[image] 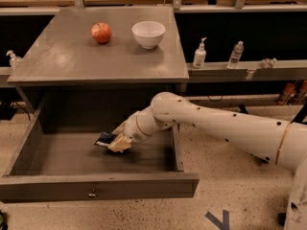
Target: Place rxbar blueberry into top drawer
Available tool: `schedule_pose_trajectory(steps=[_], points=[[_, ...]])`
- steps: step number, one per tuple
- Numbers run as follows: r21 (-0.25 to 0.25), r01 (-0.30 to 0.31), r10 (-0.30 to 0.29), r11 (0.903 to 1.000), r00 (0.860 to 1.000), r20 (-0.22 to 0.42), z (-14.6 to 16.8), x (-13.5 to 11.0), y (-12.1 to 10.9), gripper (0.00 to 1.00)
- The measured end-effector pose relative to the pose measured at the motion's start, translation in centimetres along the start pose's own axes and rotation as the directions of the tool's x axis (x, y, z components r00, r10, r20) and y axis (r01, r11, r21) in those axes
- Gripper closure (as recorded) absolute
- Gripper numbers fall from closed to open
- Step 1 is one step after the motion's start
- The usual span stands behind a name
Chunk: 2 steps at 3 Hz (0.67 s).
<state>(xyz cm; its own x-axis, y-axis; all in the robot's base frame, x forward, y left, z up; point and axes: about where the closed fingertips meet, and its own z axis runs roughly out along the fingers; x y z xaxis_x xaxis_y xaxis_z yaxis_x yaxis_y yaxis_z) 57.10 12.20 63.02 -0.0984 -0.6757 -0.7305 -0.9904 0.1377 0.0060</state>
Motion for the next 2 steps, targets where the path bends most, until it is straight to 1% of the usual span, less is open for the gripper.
schedule_pose_trajectory(steps=[1,2], points=[[0.003,-0.008,0.008,1.0,1.0,0.005,0.28,-0.02,0.07,0.02],[0.002,-0.008,0.008,1.0,1.0,0.005,0.35,-0.03,0.12,0.0]])
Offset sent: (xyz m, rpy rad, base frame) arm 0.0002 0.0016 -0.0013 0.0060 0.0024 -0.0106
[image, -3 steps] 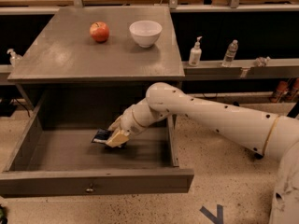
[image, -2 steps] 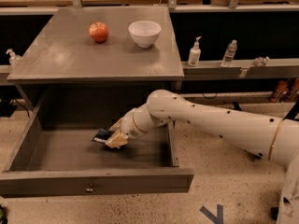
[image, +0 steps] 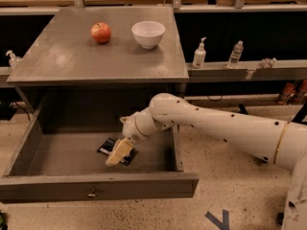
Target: Place rxbar blueberry into top drawer
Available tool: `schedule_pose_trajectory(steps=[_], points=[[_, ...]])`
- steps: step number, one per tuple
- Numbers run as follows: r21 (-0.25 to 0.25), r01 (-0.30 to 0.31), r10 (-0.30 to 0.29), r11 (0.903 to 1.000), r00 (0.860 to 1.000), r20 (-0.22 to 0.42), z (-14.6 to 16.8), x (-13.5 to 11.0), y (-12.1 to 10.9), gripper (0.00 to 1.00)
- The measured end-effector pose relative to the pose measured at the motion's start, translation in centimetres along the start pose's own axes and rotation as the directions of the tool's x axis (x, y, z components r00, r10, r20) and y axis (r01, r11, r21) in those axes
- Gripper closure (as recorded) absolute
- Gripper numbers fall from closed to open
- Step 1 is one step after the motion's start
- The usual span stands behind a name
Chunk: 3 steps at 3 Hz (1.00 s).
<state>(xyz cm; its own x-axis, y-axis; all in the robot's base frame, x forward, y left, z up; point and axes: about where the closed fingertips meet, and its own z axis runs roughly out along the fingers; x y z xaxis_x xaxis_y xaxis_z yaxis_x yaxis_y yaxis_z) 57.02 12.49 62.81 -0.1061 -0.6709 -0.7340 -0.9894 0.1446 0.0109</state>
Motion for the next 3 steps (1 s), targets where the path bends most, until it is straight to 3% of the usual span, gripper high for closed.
schedule_pose_trajectory(steps=[1,2,3], points=[[-0.059,0.097,-0.099,0.9936,0.995,-0.028,-0.7,-1.7,1.0,0.0],[-0.138,0.168,-0.176,0.976,0.983,-0.045,-2.1,-2.5,2.1,0.0],[-0.165,0.172,-0.183,0.9713,0.981,-0.056,-2.2,-2.1,2.7,0.0]])
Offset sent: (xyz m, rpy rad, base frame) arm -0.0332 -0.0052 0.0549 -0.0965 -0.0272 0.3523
